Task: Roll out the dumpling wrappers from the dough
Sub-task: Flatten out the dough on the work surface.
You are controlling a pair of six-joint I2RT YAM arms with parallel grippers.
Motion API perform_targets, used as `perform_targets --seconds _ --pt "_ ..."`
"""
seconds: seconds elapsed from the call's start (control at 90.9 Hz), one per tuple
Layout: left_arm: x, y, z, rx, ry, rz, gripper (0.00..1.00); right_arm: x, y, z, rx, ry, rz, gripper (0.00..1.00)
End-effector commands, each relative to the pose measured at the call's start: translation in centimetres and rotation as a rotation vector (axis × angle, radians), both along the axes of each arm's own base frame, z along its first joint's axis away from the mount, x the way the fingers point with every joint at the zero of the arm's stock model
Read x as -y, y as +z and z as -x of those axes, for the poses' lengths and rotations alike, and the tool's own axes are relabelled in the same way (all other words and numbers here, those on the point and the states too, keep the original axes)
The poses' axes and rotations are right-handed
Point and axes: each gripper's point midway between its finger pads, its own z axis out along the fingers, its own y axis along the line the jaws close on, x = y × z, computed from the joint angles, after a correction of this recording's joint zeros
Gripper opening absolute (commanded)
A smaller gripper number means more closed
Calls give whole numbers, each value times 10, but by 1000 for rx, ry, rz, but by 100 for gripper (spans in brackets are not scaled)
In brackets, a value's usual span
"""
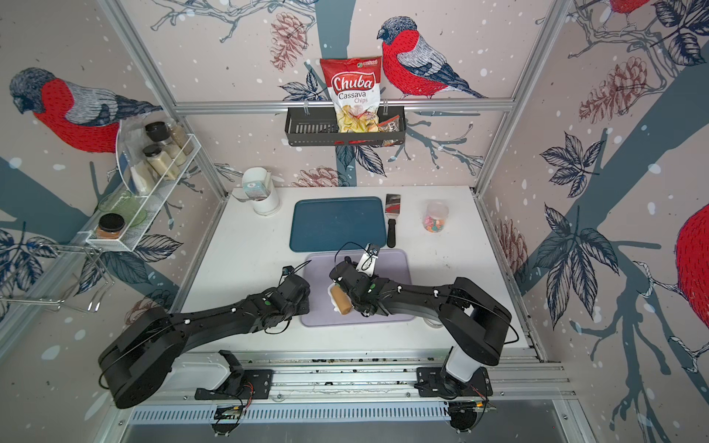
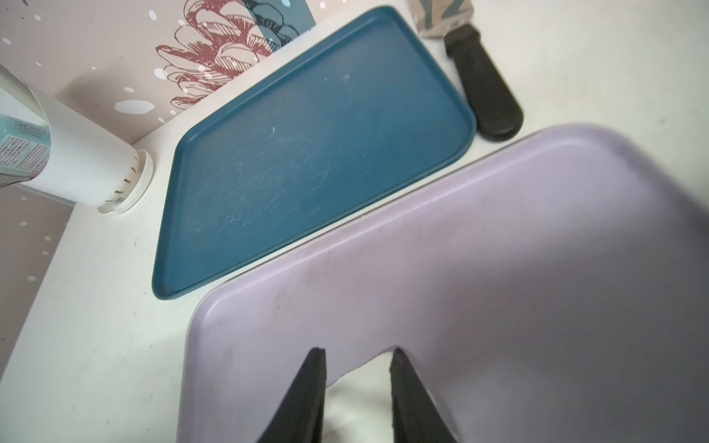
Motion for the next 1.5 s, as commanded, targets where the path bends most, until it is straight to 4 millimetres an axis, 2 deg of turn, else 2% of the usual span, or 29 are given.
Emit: perform_targets --seconds 0.0,0.044,0.099,0.176,0.253,0.308,0.341,0.429,0.484,0.528,0.594,0.693,0.737,0.803,0.869,0.935,0.968,1.013,1.101,1.156,1.233,1.31,1.398,1.486 --pt "-27 -18 25 -110 7 -121 0 100 -59 42 -305 39 457 0" --pt "-27 -18 25 -110 2 -124 0 120 -44 34 -261 -7 513 0" --pt "-27 -18 25 -110 1 -127 0 126 -32 30 -217 -16 553 0" --pt "-26 -17 24 -107 -1 -121 0 98 -35 37 -189 57 538 0" --pt "-23 -16 23 -104 -2 -108 0 66 -61 49 -249 113 469 0" --pt "-23 -15 22 -101 3 -109 0 57 -72 52 -270 118 409 0" --pt "-23 -15 22 -102 4 -107 0 61 -72 49 -272 100 386 0" --pt "-21 -15 23 -100 -4 -96 0 98 -63 28 -267 6 358 0" --pt "-21 -15 22 -100 -7 -97 0 122 -49 14 -224 -49 371 0" --pt "-20 -15 22 -102 -11 -95 0 128 -34 7 -167 -65 395 0" --pt "-19 -16 22 -103 -14 -90 0 115 -30 7 -143 -34 392 0" --pt "-18 -17 22 -101 -11 -86 0 65 -54 28 -193 81 326 0" --pt "-18 -16 21 -99 -10 -85 0 51 -60 34 -201 105 312 0" --pt "-16 -16 21 -97 -10 -81 0 55 -61 28 -208 81 300 0" --pt "-16 -17 21 -101 -13 -79 0 78 -57 10 -218 18 243 0" --pt "-17 -18 22 -106 -15 -84 0 97 -39 -5 -172 -21 210 0" --pt "-17 -19 23 -108 -15 -84 0 99 -31 -10 -145 -26 225 0" --pt "-17 -19 23 -107 -14 -84 0 92 -27 -10 -135 -8 257 0" --pt "-17 -18 22 -102 -13 -80 0 53 -33 4 -149 85 270 0" --pt "-17 -18 21 -101 -12 -82 0 40 -33 6 -154 98 247 0" --pt "-17 -19 23 -107 -11 -81 0 44 -15 -11 -128 61 164 0" --pt "-17 -22 25 -111 -16 -74 0 51 25 -39 -31 18 44 0" --pt "-14 -23 24 -114 -22 -67 0 44 70 -65 60 7 -49 0" --pt "-15 -23 24 -118 -19 -76 0 30 89 -80 116 8 -97 0"
